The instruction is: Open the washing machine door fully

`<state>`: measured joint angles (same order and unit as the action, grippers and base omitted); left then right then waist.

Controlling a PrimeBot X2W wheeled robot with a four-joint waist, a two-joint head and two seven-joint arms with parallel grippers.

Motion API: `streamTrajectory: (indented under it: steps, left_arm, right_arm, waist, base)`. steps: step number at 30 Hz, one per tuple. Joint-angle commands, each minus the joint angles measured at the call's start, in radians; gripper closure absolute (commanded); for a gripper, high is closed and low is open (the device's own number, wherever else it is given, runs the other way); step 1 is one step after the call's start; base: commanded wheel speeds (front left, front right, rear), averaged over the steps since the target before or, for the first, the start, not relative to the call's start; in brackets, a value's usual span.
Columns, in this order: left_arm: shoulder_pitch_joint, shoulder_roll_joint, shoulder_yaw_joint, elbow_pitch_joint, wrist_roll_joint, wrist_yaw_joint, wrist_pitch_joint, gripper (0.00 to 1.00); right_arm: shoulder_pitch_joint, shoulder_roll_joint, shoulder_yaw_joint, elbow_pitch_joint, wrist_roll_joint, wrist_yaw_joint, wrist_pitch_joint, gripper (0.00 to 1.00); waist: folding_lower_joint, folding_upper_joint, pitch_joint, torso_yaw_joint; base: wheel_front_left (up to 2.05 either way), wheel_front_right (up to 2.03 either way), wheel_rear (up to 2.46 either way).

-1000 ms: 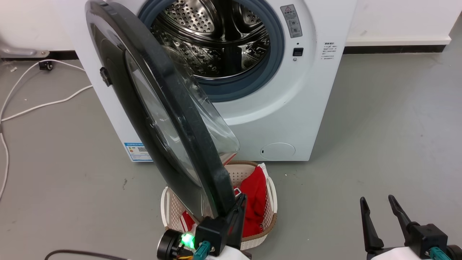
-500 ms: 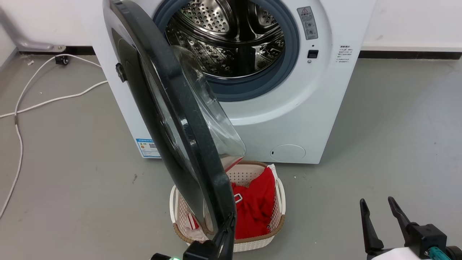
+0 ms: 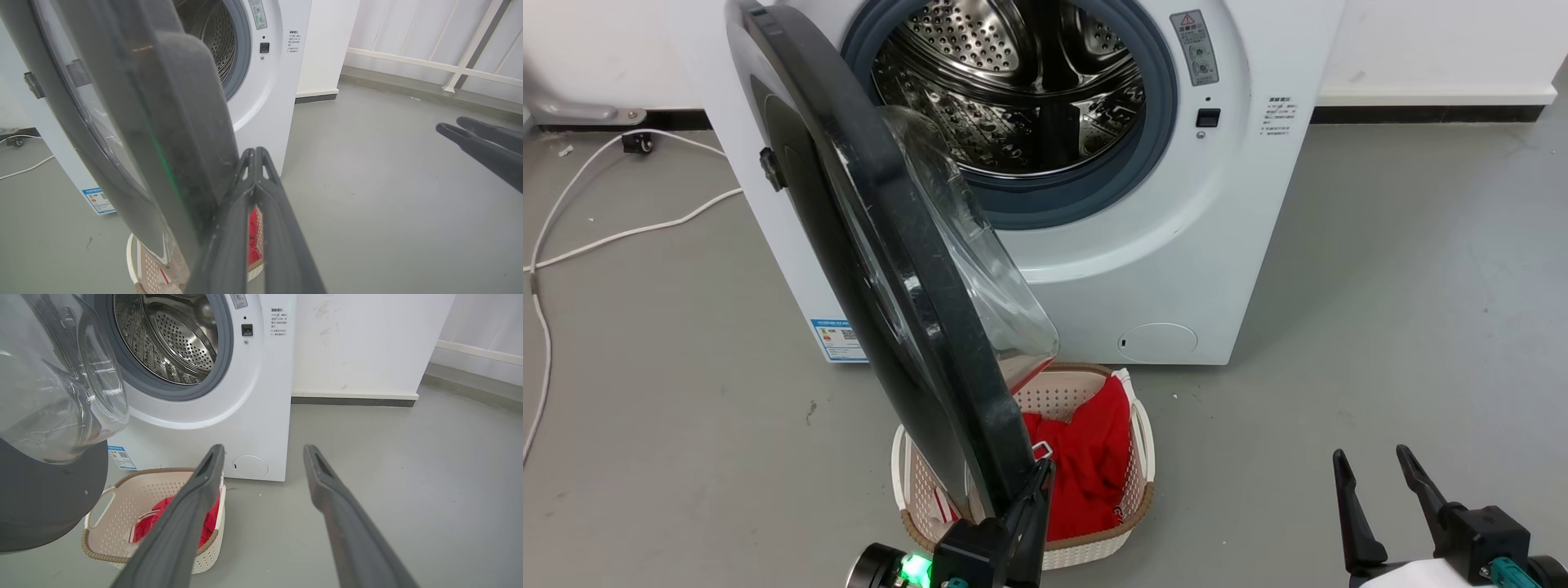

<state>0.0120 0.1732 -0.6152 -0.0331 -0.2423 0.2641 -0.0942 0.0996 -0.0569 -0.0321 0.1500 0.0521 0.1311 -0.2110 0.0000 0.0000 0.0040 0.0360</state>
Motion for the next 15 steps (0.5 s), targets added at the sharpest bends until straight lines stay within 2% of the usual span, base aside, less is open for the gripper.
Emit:
streamTrajectory:
  steps: [1,7,15]
  left_arm:
    - [-0.018,0.009,0.012,0.006,-0.005,0.0,-0.009,1.0]
    - [-0.007,0.017,0.019,0.013,-0.004,0.013,-0.019,1.0]
    - [0.036,0.017,0.05,-0.019,0.002,0.081,-0.03,1.0]
  right_arm:
    - [-0.003,0.001,0.001,0.002,0.002,-0.001,-0.006,0.0]
    - [-0.003,0.002,0.0,0.004,0.005,-0.001,-0.01,0.0]
    - [-0.004,0.003,-0.001,0.008,0.005,-0.001,-0.007,0.0]
  waist:
    - [0.0,0.0,0.002,-0.004]
    - [0.0,0.0,0.004,-0.006]
    - [0.0,0.0,0.009,0.033]
  base:
    - [0.0,0.0,0.0]
    - [0.0,0.0,0.0]
    - [0.0,0.0,0.0]
